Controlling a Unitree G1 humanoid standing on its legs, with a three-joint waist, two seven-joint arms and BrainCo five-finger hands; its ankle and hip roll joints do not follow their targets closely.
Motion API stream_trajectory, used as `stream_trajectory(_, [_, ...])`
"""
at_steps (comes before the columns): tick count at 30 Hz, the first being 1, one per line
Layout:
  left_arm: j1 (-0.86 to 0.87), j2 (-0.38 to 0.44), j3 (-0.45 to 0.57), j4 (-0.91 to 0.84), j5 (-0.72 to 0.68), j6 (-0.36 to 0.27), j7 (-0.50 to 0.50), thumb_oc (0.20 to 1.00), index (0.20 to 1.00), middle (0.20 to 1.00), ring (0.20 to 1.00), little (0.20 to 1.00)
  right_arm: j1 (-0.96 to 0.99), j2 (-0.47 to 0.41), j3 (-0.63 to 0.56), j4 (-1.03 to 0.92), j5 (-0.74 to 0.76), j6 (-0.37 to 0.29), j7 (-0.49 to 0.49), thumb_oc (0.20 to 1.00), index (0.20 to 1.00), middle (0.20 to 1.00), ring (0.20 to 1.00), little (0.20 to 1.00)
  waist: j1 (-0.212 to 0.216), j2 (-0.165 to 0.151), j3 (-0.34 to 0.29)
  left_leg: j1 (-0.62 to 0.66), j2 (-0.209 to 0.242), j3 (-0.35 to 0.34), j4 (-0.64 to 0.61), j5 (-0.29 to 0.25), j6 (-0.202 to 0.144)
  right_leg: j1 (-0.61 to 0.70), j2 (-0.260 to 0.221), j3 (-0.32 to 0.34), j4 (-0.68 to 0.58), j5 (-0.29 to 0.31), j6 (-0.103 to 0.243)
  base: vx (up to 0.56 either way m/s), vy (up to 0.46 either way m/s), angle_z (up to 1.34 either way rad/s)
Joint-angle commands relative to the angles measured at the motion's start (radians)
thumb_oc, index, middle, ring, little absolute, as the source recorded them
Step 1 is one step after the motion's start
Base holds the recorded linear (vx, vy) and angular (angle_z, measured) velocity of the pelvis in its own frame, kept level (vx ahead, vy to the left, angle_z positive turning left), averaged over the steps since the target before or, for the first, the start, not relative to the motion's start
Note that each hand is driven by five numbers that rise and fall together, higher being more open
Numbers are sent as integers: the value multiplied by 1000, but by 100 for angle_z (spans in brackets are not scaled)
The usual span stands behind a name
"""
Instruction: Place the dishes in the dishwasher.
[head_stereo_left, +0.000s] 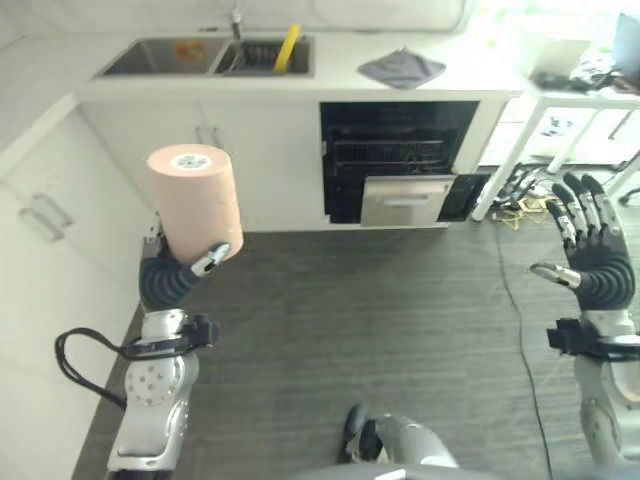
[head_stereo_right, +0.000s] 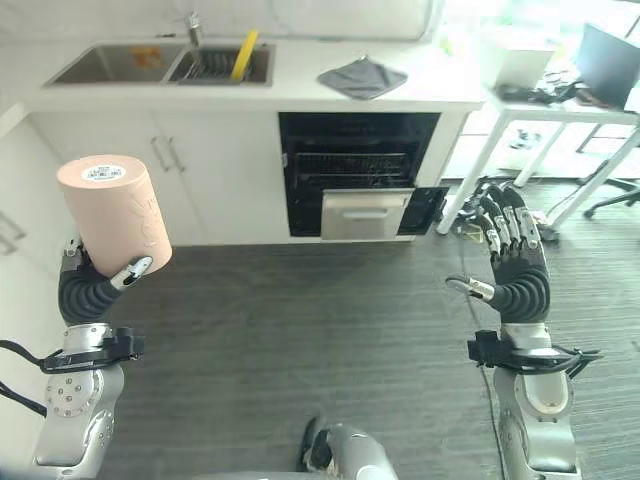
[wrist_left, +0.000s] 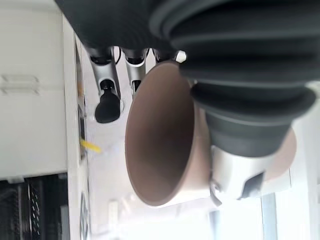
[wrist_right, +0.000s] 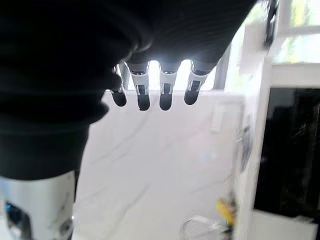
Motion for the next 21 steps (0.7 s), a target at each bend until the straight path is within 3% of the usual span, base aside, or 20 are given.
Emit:
stream_trajectory(1, [26,40,93,-54,30,-82,-21,200,200,200,200,200,-47,-61,2,-91,12,-5,3,1000,1000,1000,1000,1000,3,-18,37,-207,99,-82,-85,123,40,256,-89,35,-355,177,238,254,8,-53])
stream_trajectory(3, [52,30,99,-61,40,-91,-20,200,200,200,200,200,-58,-58,13,-94,10,11,15,1000,1000,1000,1000,1000,11,-16,44,-202,65,-33,-259,103,61,281,-84,76,-361,165,256,523,167,-122])
stream_trajectory(4, [76,29,100,-66,49,-97,0,200,200,200,200,200,-69,-56,34,-100,6,29,39,1000,1000,1000,1000,1000,33,13,46,-171,15,-55,-655,193,43,315,-63,151,-364,141,289,647,268,-117])
stream_trajectory(5, [76,30,99,-67,50,-97,2,200,200,200,200,200,-68,-57,35,-104,6,32,43,1000,1000,1000,1000,1000,38,17,46,-172,18,-63,-690,216,36,325,-60,156,-364,133,291,604,258,-104])
stream_trajectory(6, [68,31,96,-64,60,-104,6,200,200,200,200,200,-70,-62,37,-110,7,33,47,1000,1000,1000,1000,1000,46,21,45,-191,33,-62,-697,265,25,338,-52,162,-364,120,282,234,118,-86])
stream_trajectory(9, [-8,52,57,-29,110,-94,72,200,200,200,200,200,-98,-90,52,-106,55,27,63,1000,1000,1000,1000,1000,53,14,19,-141,6,-102,-757,213,53,357,-71,152,-364,95,293,348,232,-100])
stream_trajectory(15, [-57,69,63,-31,113,-84,40,200,200,200,200,200,-67,-53,33,-130,34,41,75,1000,1000,1000,1000,1000,55,1,3,-96,-19,-134,-761,172,86,357,-94,132,-307,73,304,225,189,-20])
stream_trajectory(18, [-64,75,67,-34,109,-99,15,200,200,200,200,200,-73,-40,36,-129,26,50,105,1000,1000,1000,1000,1000,75,-18,15,-114,-32,-153,-740,166,115,330,-107,134,-160,40,316,124,158,34])
stream_trajectory(20, [-66,85,73,-41,118,-111,9,200,200,200,200,200,-67,-38,39,-127,34,46,121,1000,1000,1000,1000,1000,86,-33,28,-111,-48,-173,-728,148,142,256,-139,116,39,92,360,92,85,34])
stream_trajectory(21, [-68,89,78,-43,122,-111,5,200,200,200,200,200,-64,-37,41,-123,44,36,131,1000,1000,1000,1000,1000,84,-28,31,-109,-42,-187,-725,145,150,206,-141,129,125,119,362,106,18,16])
